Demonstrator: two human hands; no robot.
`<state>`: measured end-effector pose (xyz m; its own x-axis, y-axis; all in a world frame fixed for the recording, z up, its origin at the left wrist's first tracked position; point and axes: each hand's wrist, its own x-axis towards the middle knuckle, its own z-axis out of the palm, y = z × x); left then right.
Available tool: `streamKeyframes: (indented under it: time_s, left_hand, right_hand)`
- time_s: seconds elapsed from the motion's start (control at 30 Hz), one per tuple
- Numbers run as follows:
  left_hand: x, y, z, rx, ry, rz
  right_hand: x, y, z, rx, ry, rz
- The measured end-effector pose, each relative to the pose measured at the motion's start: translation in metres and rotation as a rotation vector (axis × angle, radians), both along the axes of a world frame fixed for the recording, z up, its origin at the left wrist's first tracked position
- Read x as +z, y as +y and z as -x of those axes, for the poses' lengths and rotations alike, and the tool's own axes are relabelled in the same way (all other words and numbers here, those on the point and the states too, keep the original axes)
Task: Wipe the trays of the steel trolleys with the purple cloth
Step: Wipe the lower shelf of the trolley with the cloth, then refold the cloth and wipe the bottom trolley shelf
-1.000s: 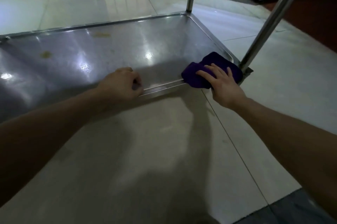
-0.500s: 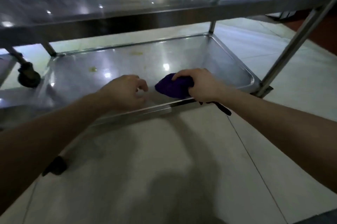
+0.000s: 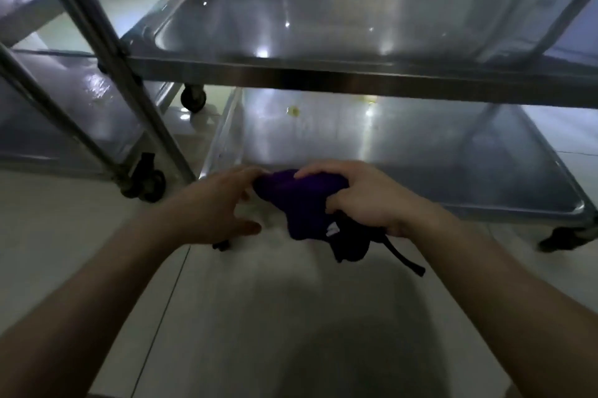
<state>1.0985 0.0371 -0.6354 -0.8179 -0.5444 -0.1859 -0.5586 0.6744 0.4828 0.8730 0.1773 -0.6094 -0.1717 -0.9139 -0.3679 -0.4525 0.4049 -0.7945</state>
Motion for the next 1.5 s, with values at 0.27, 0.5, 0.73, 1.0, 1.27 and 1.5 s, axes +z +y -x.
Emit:
streamKeyframes:
  time_s: [0.27, 0.5, 0.73, 1.0, 1.27, 1.5]
  left_hand:
    - [0.020, -0.001, -0.011, 0.022, 0.182, -0.027]
    - [0.054, 0.052, -0.050, 0.277, 0.275, -0.126]
    - [0.151, 0.137, -0.052, 0.376, 0.256, -0.495]
    - [0.383, 0.169, -0.030, 0.440, 0.327, -0.829]
    - [0.546, 0.193, 0.044, 0.318, 0.281, -0.792]
    - [0.610, 0.247, 0.132, 0.168, 0.292, -0.502]
  right_hand:
    - [-0.005, 0.009, -0.024, -0.296, -0.418, -0.067]
    - [0.021, 0.053, -0.050, -0.656, -0.801, -0.234]
    - [0.119, 0.087, -0.095, -0.868, -1.090, -0.199]
    - [0.352, 0.136, -0.118, -0.866, -0.977, -0.121]
    - [0.515, 0.207, -0.076, -0.758, -0.497, 0.043]
    - [0.559, 0.313, 0.019, -0.939, -0.116, 0.144]
